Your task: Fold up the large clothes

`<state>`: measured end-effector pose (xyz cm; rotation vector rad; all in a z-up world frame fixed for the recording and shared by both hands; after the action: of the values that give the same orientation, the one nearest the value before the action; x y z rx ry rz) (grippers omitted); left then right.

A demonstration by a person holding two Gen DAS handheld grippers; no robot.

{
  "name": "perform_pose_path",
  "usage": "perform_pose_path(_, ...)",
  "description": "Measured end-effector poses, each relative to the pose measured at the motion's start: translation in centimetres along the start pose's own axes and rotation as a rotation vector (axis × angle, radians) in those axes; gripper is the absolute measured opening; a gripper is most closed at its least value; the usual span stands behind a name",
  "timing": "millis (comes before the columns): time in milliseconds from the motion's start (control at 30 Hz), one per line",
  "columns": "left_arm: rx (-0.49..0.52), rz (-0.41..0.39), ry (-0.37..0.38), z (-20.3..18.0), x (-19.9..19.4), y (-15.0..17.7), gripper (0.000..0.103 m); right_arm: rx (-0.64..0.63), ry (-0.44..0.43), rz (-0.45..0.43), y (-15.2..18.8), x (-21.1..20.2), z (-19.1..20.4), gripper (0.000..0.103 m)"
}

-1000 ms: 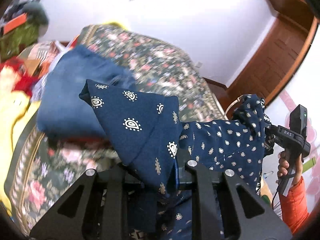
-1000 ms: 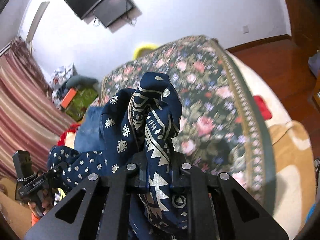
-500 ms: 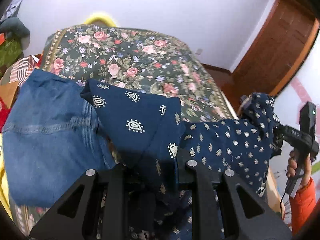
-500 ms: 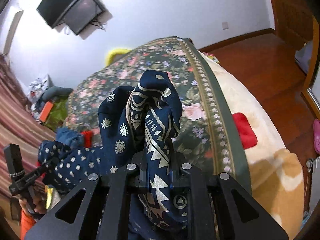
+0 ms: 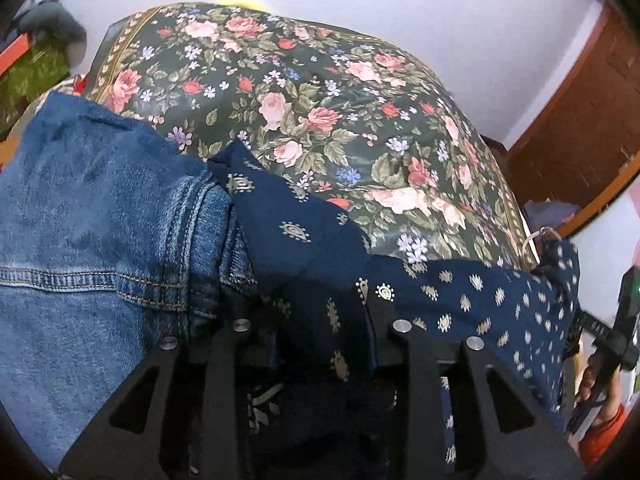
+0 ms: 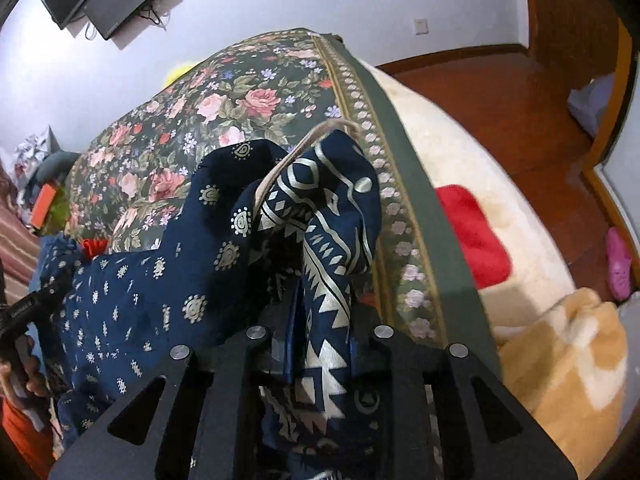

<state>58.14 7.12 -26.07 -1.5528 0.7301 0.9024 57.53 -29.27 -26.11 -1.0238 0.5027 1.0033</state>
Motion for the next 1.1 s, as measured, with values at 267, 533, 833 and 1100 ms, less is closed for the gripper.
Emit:
perform_pose_path(267,0.066,0.014,-0.033,-0.1,-4.9,1.4,0.054,-0.03,0.016,-0.002,0.6,-4.8,2.0,0.041)
perform_pose_path(533,0.167,-0.059,-0.076,0.5,-13.4,4.1,0.063,-0.099,-0.019,-0.073,2.3,-12.3,6.6,0.066)
perform_pose_path(833,0.253,-0.125,-0.065,0.4,-20.5,9.3,0.067,-0.204,-0.011,-0.113,6.3,-17.5,10.8,0.077)
perform_pose_path(1100,0.311,-0.065,-0.063,0.8,-21.1,15.1,0.07,-0.202,-0.019,-0.041,12.1,-17.9,10.8,0.077)
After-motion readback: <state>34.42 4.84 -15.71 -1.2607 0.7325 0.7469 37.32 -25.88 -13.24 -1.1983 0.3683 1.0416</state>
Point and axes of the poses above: each gripper's, at about its wrist camera, not at the fingertips, and x roughly the way its jaws point, z to its left, y to its underside, the point moved 3 cm from there along x, roughly the way its jaws point, and after that the axes turned 11 degrees about -y, right-handed, at the moved point
